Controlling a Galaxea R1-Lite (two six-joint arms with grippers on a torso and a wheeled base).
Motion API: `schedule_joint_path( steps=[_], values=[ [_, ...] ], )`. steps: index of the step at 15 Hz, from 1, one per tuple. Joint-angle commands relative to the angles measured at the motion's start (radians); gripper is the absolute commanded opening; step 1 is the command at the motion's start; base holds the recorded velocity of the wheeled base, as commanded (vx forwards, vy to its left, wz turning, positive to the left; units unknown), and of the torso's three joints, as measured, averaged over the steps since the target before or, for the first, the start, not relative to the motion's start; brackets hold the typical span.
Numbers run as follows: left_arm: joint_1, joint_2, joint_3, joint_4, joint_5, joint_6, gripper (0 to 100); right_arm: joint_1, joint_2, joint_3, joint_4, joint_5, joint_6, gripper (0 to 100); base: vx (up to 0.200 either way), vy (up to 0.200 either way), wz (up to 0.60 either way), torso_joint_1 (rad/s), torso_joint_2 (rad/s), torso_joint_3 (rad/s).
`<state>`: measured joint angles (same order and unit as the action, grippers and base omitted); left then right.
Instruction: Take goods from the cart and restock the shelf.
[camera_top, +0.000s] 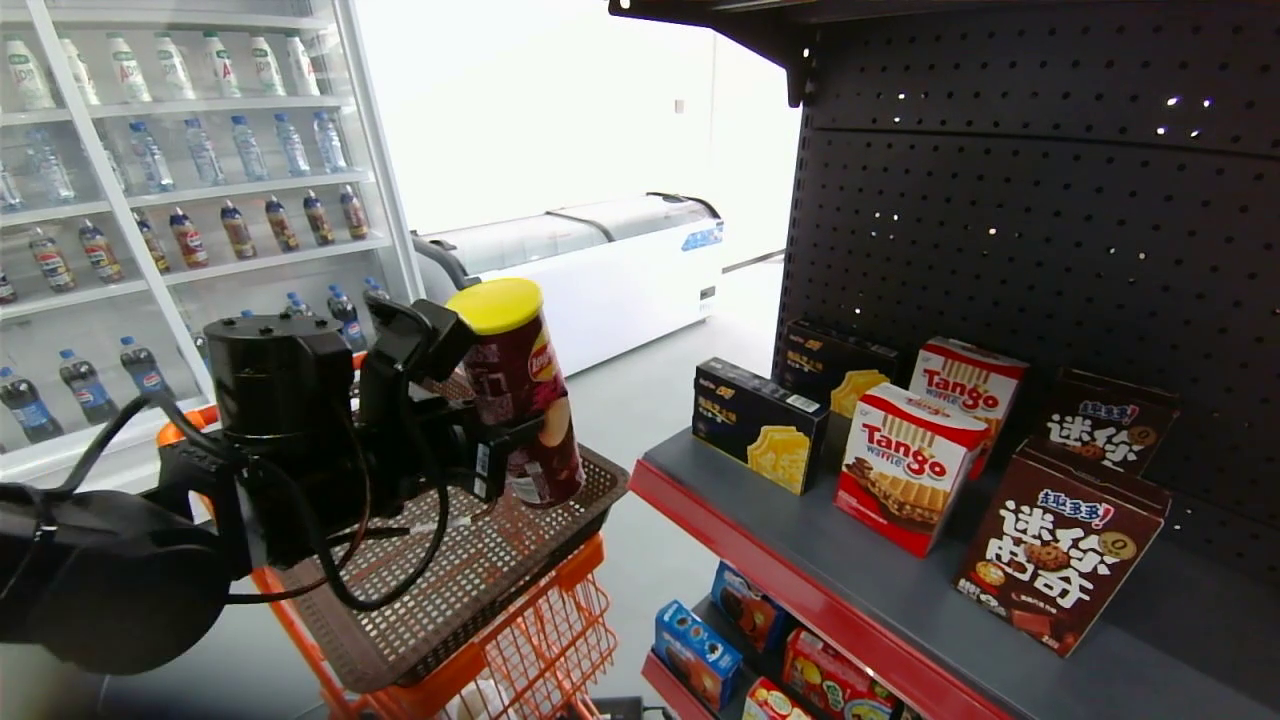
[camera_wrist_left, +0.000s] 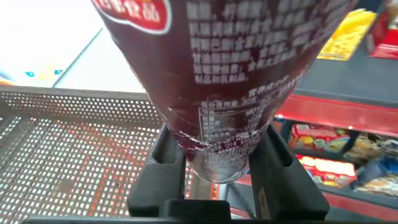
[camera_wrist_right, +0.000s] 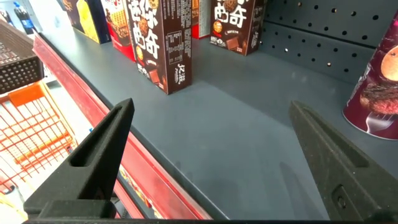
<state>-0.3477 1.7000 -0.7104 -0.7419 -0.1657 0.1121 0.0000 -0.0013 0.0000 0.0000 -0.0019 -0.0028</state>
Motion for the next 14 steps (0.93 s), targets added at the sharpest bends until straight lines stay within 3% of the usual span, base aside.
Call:
schedule_joint_path(
  steps=[1,4,5,6,8,14],
  values=[
    [-0.037,-0.112,0.054,0.003,-0.029,-0.006,0,0.002,0.001,0.0,0.0,0.0,0.0,100,0.0,0.0,0.0,0.0,0.0,0.0],
    [-0.045,-0.191,0.129,0.035,-0.107,-0.011,0,0.002,0.001,0.0,0.0,0.0,0.0,100,0.0,0.0,0.0,0.0,0.0,0.0],
    [-0.045,-0.23,0.126,0.085,-0.115,-0.017,0,0.0,0.001,0.0,0.002,-0.001,0.0,100,0.0,0.0,0.0,0.0,0.0,0.0],
    [-0.048,-0.303,0.118,0.182,-0.164,-0.048,0,0.0,0.001,0.0,0.0,0.0,0.0,100,0.0,0.0,0.0,0.0,0.0,0.0],
    [-0.042,-0.361,0.092,0.268,-0.218,-0.057,0,0.0,0.001,0.0,0.0,0.0,0.0,100,0.0,0.0,0.0,0.0,0.0,0.0],
    [-0.042,-0.376,0.072,0.273,-0.258,-0.049,0,0.002,0.001,0.0,0.002,0.0,0.0,100,0.0,0.0,0.0,0.0,0.0,0.0]
  ],
)
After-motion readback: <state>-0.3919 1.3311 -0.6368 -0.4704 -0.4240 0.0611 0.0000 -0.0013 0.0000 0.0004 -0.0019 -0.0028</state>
